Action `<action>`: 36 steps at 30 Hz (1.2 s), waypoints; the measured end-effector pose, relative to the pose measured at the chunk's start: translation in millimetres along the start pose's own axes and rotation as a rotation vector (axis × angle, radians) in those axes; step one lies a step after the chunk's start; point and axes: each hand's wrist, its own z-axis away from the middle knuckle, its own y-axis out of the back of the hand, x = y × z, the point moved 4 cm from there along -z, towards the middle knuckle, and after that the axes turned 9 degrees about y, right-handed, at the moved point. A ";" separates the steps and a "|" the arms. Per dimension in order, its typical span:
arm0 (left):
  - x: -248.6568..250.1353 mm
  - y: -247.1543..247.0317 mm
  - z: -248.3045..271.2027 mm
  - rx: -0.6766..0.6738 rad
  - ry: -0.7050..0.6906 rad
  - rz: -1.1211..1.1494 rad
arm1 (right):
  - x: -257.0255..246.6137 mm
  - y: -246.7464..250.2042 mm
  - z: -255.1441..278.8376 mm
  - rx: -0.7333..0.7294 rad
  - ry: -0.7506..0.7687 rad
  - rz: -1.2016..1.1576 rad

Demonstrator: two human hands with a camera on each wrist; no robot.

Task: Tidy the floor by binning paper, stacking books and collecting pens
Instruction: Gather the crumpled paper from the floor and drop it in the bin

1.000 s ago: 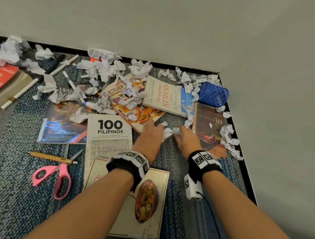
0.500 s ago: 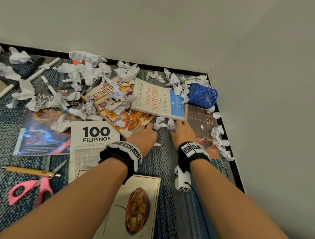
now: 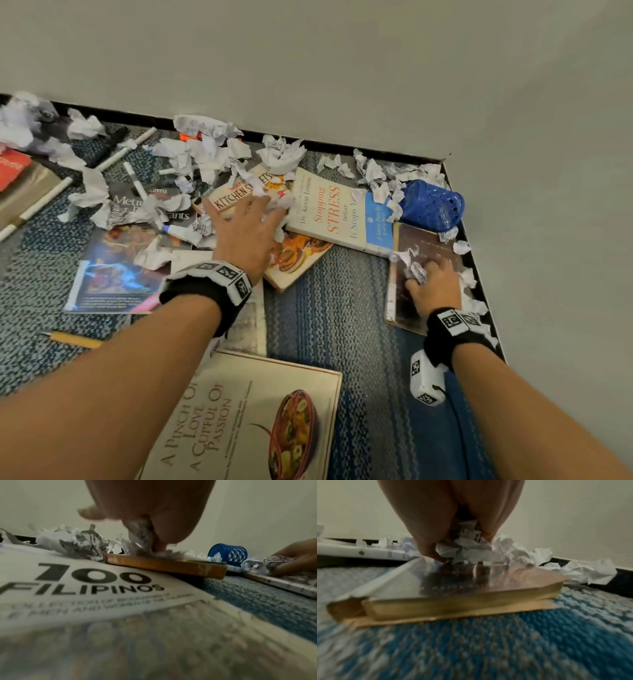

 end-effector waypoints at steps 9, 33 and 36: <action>18.5 -29.9 3.9 -0.034 -0.010 -0.039 | -13.1 -6.2 23.3 0.017 0.023 0.084; 104.9 -52.3 75.8 -0.555 -0.372 0.058 | 73.0 -24.1 60.6 0.126 -0.279 0.035; 101.3 -59.3 78.5 -0.607 -0.394 0.007 | 83.2 -24.1 62.5 0.128 -0.299 -0.036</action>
